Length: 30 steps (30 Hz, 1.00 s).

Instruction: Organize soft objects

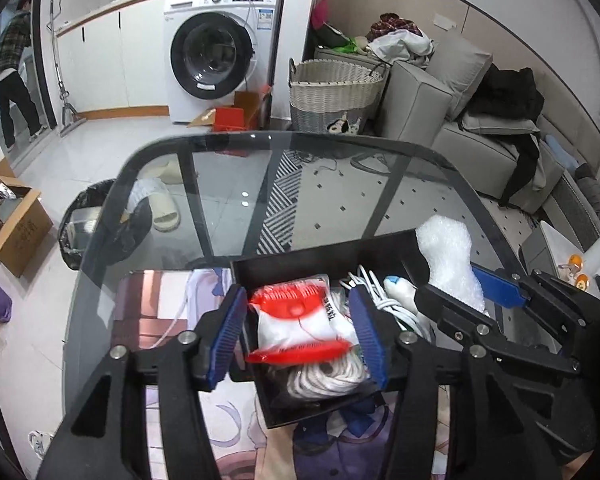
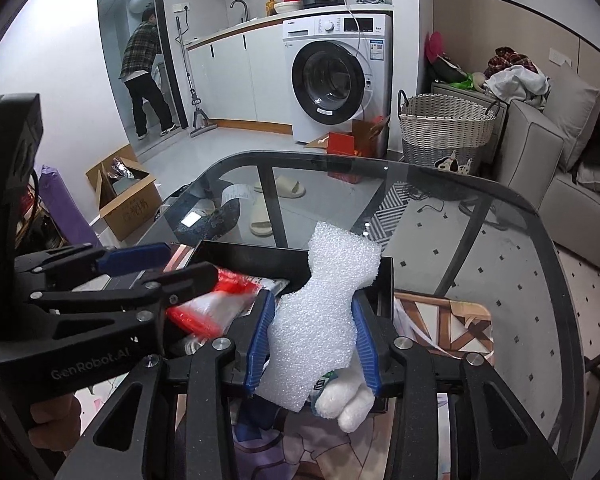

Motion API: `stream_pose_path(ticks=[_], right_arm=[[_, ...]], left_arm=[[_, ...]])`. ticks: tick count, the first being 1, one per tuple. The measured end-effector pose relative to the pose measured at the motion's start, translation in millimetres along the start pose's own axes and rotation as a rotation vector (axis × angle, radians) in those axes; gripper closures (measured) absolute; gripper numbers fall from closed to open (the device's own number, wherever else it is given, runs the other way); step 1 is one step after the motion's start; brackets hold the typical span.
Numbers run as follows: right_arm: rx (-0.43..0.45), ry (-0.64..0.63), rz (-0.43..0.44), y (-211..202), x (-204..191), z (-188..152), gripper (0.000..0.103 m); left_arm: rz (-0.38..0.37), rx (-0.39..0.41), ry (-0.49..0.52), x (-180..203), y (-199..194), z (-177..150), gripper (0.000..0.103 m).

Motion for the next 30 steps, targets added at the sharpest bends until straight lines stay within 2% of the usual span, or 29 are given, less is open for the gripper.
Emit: stream_pose_path(ticks=[3,13,15,17,21,23,25,30], right_arm=[[-0.003,0.004,0.000,-2,-2,0,0.063],[0.009,0.005,0.029,-8,-3,1,0.058],[0.017,0.001,0.029,-10,-5,1,0.058],[0.024,-0.001,0.021,-12,-5,1,0.058],[0.049,0.013,0.013,-20,-5,-2,0.058],[0.063,0.021,0.010,-26,-4,-4,0.058],[0.073,0.028,0.005,-31,-2,-8,0.053],[0.111,0.048,-0.010,-48,0,-18,0.052]], left_arm=[[0.018,0.009,-0.006,-5,-2,-1,0.042],[-0.015,0.042,-0.025,-7,-15,-1,0.040],[-0.013,0.049,-0.023,-8,-16,-1,0.036],[-0.010,0.058,-0.025,-9,-18,-1,0.029],[-0.021,0.110,-0.026,-5,-33,-5,0.022],[-0.006,0.130,-0.014,-4,-38,-8,0.015],[-0.002,0.149,-0.020,-4,-43,-13,0.014],[0.029,0.190,-0.031,-6,-51,-25,0.013]])
Point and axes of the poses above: each gripper's, at about its wrist camera, not at the fingertips, and y roughly the way its jaws point, x to its right, z to its top, the point moved 6 cm from there along y, roughly the way its jaws point, and after that the axes turned 8 degrees about -x, right-handed, at the moved point
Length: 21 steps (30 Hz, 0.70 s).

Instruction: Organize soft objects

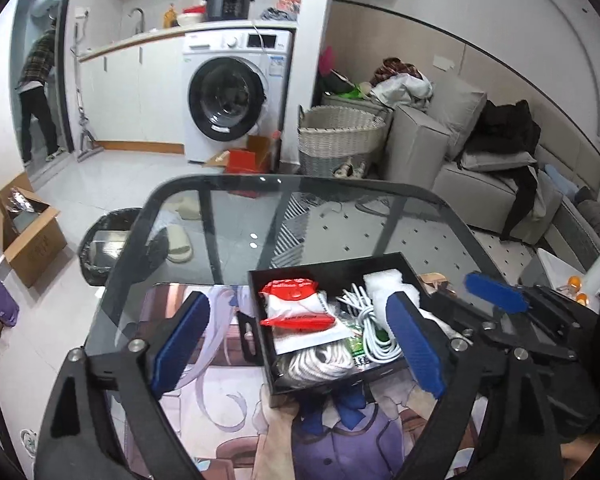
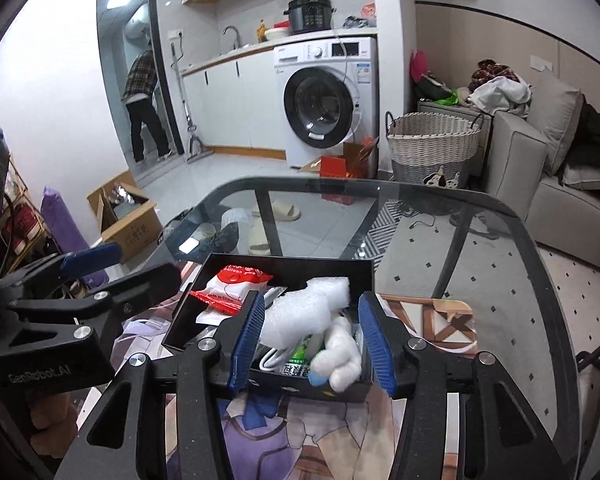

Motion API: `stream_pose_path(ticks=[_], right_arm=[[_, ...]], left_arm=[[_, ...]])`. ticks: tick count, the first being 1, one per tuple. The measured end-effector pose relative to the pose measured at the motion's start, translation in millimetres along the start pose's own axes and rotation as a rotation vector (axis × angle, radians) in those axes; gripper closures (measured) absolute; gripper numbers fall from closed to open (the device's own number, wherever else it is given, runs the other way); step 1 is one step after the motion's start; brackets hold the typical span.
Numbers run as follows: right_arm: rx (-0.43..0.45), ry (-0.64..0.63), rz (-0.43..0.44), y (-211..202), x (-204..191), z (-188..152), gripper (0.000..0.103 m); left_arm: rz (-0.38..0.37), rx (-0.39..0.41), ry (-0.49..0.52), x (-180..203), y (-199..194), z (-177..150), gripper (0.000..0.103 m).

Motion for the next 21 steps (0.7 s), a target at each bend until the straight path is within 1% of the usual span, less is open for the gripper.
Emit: stream_pose_path(ticks=[2,3,4,5,7,10,13,19,21], right_arm=[[0.019,0.028,0.008,-9,2,-4,0.043],[0.029,0.041,0.009,-12,3,-6,0.040],[0.038,0.051,0.010,-15,3,-8,0.033],[0.055,0.060,0.018,-21,3,-11,0.030],[0.087,0.057,0.017,-31,0,-17,0.027],[0.131,0.020,-0.006,-45,-6,-26,0.018],[0.176,-0.006,-0.031,-57,-8,-38,0.014],[0.228,0.034,-0.049,-72,2,-51,0.004],[0.244,0.045,-0.057,-76,7,-53,0.003]], left_arm=[[0.021,0.038,-0.023,-4,-6,-3,0.013],[0.037,0.058,-0.038,-6,-9,-6,0.013],[0.045,0.074,-0.053,-9,-13,-8,0.013],[0.041,0.078,-0.062,-10,-14,-9,0.012],[0.017,0.087,-0.070,-11,-18,-15,0.011],[0.034,0.112,-0.050,-8,-23,-21,0.009],[0.040,0.155,-0.017,-7,-30,-27,0.008],[0.058,0.244,0.029,-3,-46,-43,0.007],[0.062,0.269,0.048,-1,-52,-47,0.006]])
Point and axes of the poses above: each gripper's, at about its wrist camera, not at the fingertips, and y roughly the way its jaws point, x to its right, z to its top, the point moved 6 cm from there along y, roughly the way its jaws point, and after that the axes turned 8 degrees about -x, right-handed, at the moved point
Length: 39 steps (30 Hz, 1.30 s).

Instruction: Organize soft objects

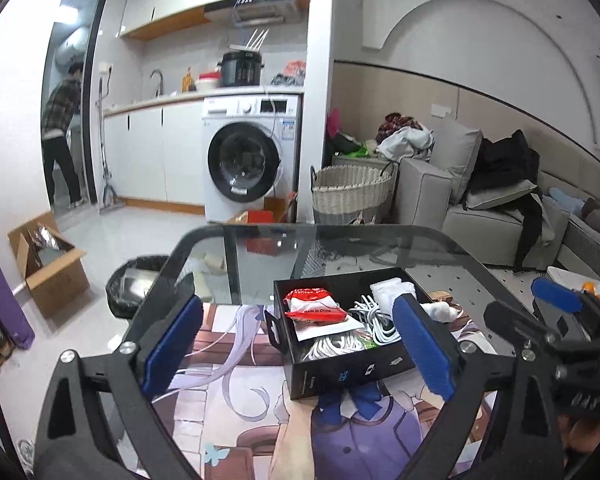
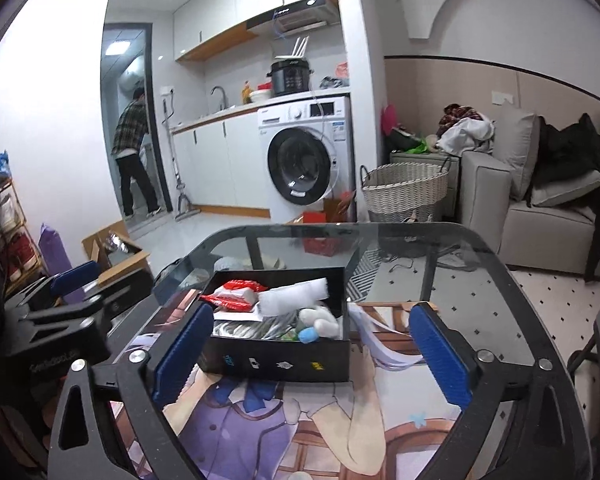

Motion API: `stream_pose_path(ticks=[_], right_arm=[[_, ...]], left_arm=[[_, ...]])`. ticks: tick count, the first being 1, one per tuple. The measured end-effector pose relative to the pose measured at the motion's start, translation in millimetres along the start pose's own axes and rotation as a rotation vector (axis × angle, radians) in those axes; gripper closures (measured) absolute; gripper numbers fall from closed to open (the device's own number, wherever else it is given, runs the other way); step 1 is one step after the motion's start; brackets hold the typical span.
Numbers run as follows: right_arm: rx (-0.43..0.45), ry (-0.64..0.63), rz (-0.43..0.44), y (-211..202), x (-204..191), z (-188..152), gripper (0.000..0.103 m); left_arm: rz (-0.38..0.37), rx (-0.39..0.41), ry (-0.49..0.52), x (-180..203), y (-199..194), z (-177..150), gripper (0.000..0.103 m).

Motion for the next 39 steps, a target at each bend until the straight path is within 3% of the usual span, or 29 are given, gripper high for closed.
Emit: stream_pose_path(ticks=[9,17,23,39], right_arm=[[0.057,-0.001,-0.042,-25,9,-30,0.001],[0.075,0.006,-0.071,-38,22,-54,0.001],[0.093,0.003,-0.083,-45,23,-53,0.001],[0.119,-0.037,-0.085,-49,14,-50,0.001]], left_arm=[[0.010,0.058,0.117,10,-22,-27,0.004],[0.027,0.088,0.064,12,-34,-42,0.000],[-0.004,0.077,0.077,21,-33,-44,0.000],[-0.003,0.129,0.061,23,-47,-39,0.000]])
Point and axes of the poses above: each gripper's, at about its wrist camera, not at the fingertips, and y roughly the way its jaws point, x to its right, z to its top, the point moved 6 cm from there along y, roughly the way its jaws point, and after that the axes turned 8 degrees about -x, right-handed, at the moved point
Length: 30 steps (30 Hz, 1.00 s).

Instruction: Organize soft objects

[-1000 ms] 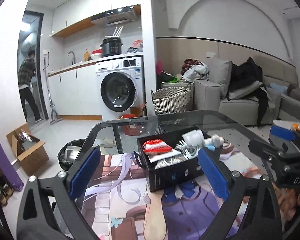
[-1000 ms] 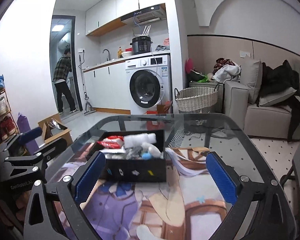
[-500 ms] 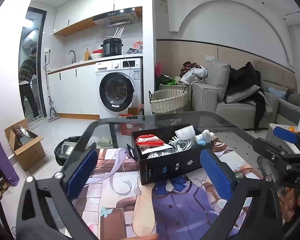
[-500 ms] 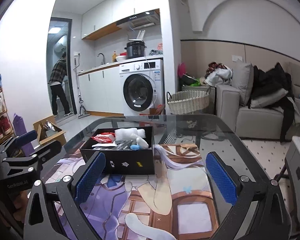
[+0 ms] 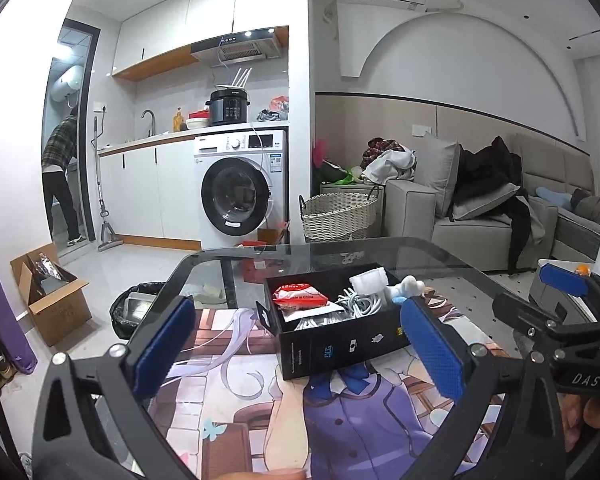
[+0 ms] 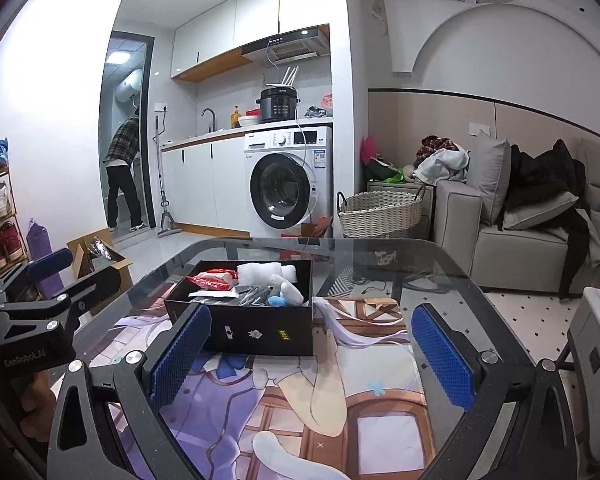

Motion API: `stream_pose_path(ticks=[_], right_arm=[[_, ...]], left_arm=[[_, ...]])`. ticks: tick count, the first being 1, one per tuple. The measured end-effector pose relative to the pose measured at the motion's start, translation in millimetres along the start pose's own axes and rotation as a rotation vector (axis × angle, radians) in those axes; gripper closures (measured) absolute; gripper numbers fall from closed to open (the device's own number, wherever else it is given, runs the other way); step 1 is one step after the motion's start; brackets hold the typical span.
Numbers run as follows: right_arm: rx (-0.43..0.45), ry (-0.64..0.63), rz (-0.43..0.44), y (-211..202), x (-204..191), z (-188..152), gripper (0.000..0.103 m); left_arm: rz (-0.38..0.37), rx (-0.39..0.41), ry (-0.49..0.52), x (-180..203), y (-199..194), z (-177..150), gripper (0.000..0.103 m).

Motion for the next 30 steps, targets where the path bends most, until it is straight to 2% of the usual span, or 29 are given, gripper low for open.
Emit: stream_pose_path(ticks=[30], right_arm=[[0.006,-0.004,0.006,-0.1,-3.5,3.0,0.001]], left_arm=[[-0.009,-0.005,-0.011,4.0,-2.2,1.7,0.000]])
Point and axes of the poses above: each gripper's, at about its wrist camera, not at the fingertips, and y roughly the way its jaws point, x to its right, z to its top, the point moved 6 cm from there along y, roughly the way its jaws point, and after that the axes turned 8 degrees about -x, right-handed, at the moved point
